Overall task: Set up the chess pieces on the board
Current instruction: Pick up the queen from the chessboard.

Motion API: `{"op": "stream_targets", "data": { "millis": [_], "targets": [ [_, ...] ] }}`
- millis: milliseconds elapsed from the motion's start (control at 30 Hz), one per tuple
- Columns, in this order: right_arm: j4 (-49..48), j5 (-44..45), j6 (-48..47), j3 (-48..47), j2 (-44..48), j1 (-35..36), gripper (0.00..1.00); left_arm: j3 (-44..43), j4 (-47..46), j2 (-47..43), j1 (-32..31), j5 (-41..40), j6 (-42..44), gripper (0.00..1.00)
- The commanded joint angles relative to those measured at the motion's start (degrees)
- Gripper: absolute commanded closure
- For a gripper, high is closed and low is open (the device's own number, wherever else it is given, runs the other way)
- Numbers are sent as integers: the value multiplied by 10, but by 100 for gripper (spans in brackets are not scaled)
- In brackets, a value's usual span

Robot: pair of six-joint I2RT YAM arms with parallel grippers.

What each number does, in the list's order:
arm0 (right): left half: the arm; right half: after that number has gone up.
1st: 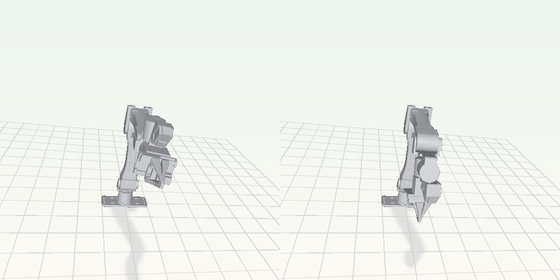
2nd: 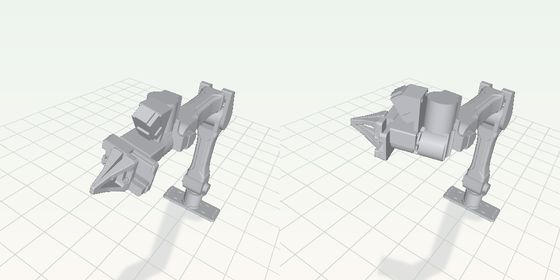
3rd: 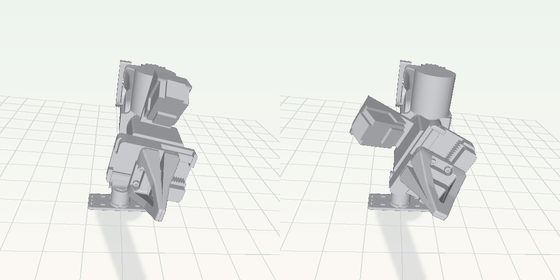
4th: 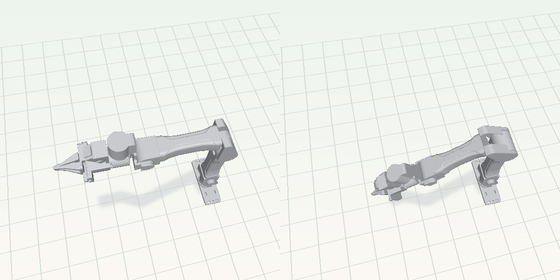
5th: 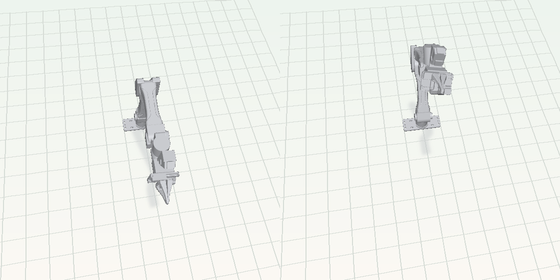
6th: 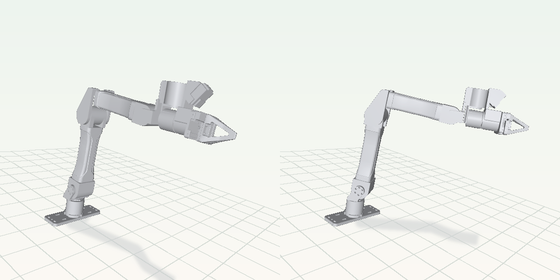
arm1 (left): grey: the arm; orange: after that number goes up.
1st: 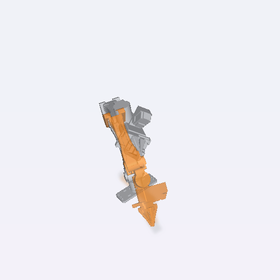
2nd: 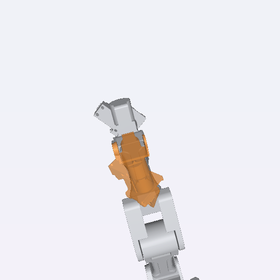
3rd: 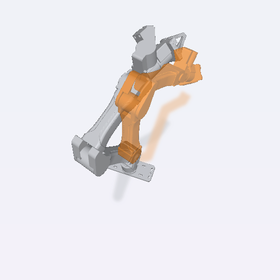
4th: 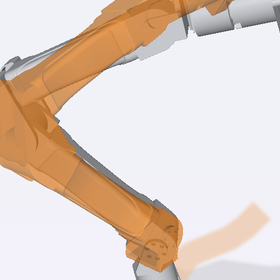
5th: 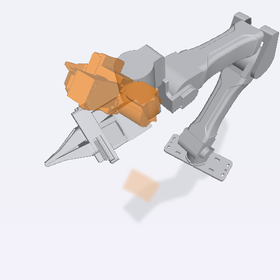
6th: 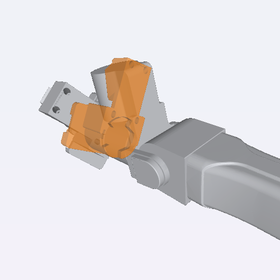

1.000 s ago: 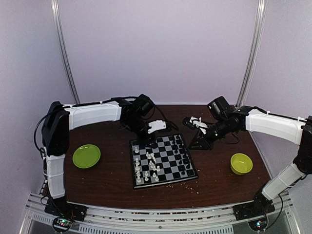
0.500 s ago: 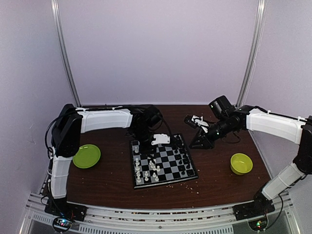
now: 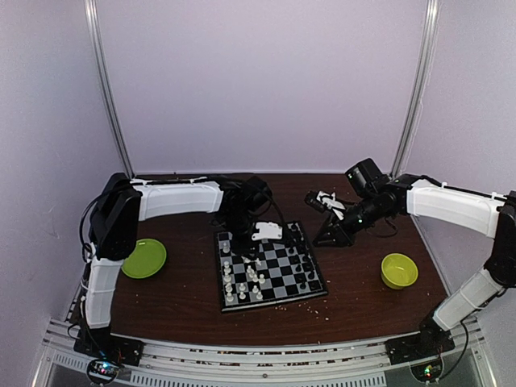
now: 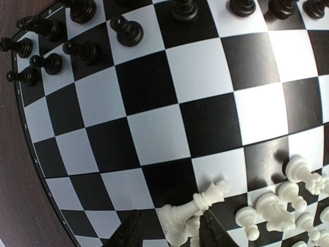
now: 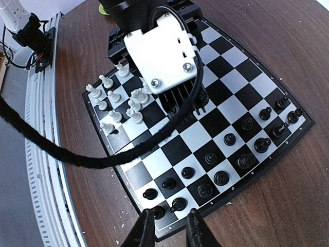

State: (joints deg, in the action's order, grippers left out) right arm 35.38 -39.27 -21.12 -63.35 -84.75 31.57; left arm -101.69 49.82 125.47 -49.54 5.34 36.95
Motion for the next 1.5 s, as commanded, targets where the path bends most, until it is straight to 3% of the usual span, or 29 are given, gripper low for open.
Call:
{"op": "stream_targets", "data": {
  "millis": [0,300,600,933,1167,1467],
  "targets": [
    [10,-14,-7,-9,-8,-4,78,-24,0,26,-9,-5,8,61],
    [13,-14,-8,-10,-11,-6,78,-52,1,47,-14,-2,10,61],
    [14,-16,-8,-10,-12,-9,78,-8,1,21,-14,-33,6,61],
    [16,-16,-9,-12,-12,-9,78,-20,14,33,-14,-43,5,66],
    [15,-23,-3,-15,-11,-12,78,-24,14,29,-13,-37,3,76],
    [19,-49,32,-41,30,-58,78,-44,-31,-5,-9,43,-39,85]
  ]
}}
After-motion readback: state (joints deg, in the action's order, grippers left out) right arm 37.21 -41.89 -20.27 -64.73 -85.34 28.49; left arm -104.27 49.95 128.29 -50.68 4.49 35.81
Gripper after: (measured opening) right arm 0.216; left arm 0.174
